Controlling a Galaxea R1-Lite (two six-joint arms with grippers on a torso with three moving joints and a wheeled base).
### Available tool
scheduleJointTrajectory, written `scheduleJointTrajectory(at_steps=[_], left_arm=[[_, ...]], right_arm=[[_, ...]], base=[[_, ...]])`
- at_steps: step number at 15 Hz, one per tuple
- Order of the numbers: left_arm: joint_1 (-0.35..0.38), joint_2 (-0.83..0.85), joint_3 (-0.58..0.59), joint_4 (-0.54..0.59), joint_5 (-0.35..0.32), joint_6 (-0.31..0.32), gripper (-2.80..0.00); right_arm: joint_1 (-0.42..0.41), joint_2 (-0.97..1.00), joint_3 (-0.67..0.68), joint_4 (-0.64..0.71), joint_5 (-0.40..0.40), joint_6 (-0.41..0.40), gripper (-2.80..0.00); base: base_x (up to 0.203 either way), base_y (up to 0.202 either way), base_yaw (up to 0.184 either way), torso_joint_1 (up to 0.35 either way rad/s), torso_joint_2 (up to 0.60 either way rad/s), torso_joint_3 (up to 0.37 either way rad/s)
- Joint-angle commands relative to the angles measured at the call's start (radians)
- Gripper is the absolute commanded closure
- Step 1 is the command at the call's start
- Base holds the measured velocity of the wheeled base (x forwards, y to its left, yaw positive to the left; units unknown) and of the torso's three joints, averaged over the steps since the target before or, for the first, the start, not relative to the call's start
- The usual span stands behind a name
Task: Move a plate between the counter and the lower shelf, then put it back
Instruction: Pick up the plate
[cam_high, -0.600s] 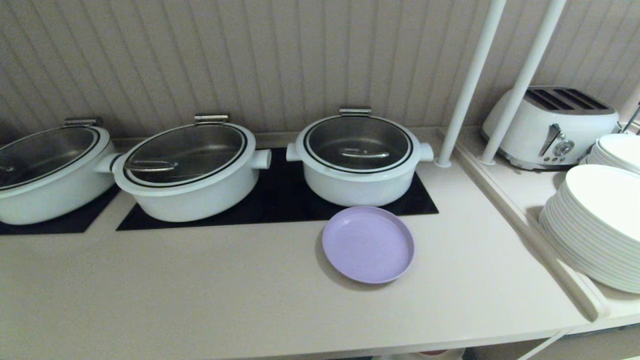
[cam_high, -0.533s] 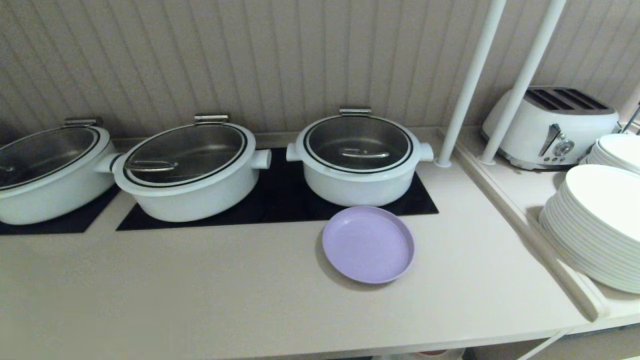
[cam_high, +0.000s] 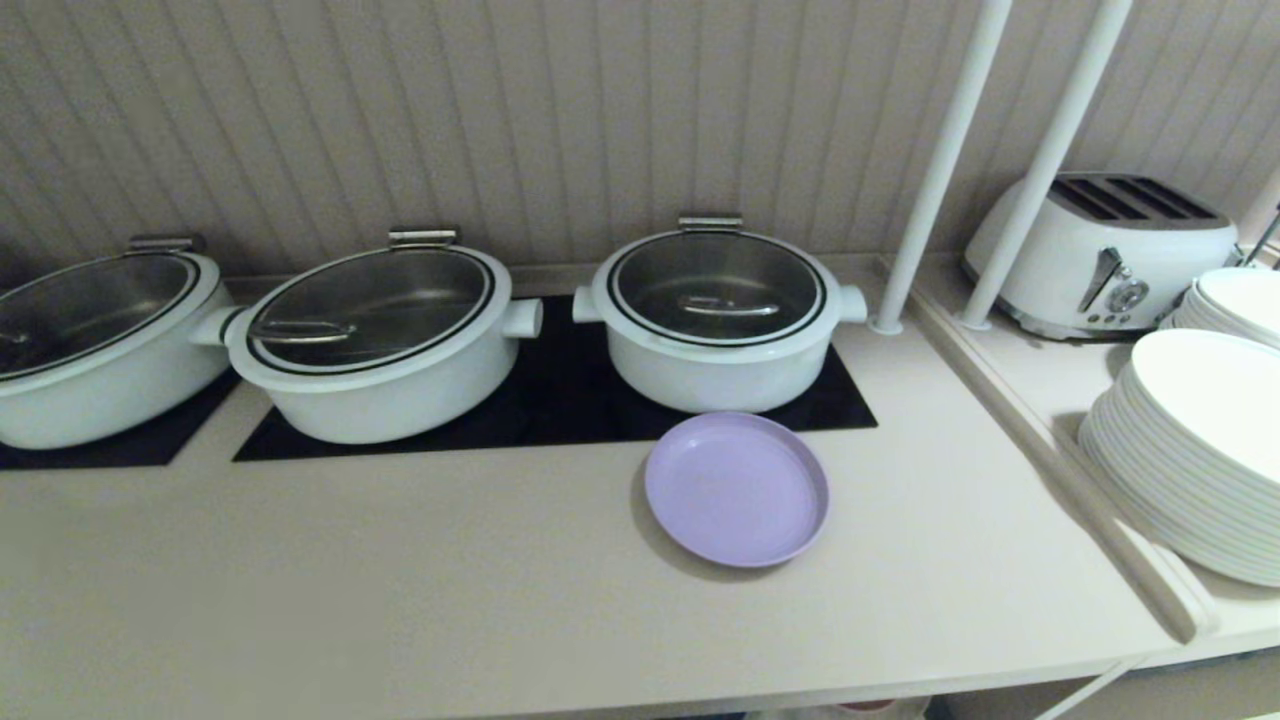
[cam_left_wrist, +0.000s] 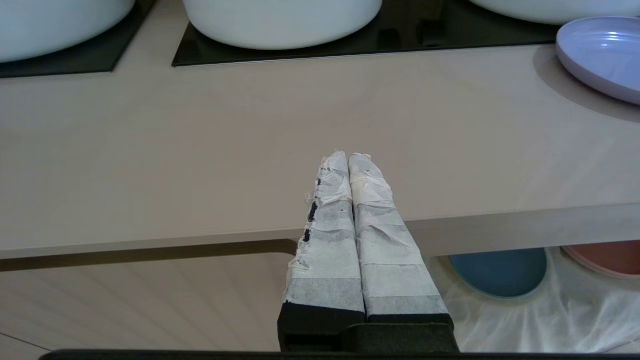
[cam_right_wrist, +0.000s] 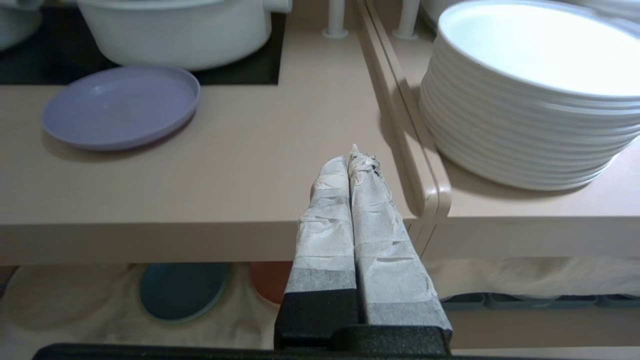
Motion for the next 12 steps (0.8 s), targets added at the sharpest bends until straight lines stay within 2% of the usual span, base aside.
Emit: scheduleJointTrajectory(at_steps=[1, 4, 6, 8, 10, 12], left_arm=[[0.000, 0.000, 0.000, 0.000, 0.001, 0.000, 0.00], [0.000, 0.000, 0.000, 0.000, 0.000, 0.000, 0.00], [0.000, 0.000, 0.000, 0.000, 0.000, 0.000, 0.00], [0.000, 0.000, 0.000, 0.000, 0.000, 0.000, 0.00], [0.000, 0.000, 0.000, 0.000, 0.000, 0.000, 0.00], [0.000, 0.000, 0.000, 0.000, 0.000, 0.000, 0.00]], right_arm=[[0.000, 0.004, -0.082, 0.065, 0.001, -0.001, 0.00], [0.000, 0.044, -0.218, 0.209, 0.002, -0.055, 0.00], [0.001, 0.135, -0.257, 0.219, 0.003, -0.110, 0.00], [0.005, 0.260, -0.284, 0.203, 0.016, -0.131, 0.00], [0.007, 0.395, -0.328, 0.190, 0.093, -0.137, 0.00], [0.007, 0.542, -0.378, 0.187, 0.202, -0.129, 0.00]], base=[[0.000, 0.000, 0.000, 0.000, 0.00, 0.000], [0.000, 0.000, 0.000, 0.000, 0.00, 0.000], [0.000, 0.000, 0.000, 0.000, 0.00, 0.000], [0.000, 0.000, 0.000, 0.000, 0.00, 0.000], [0.000, 0.000, 0.000, 0.000, 0.00, 0.000], [0.000, 0.000, 0.000, 0.000, 0.00, 0.000]])
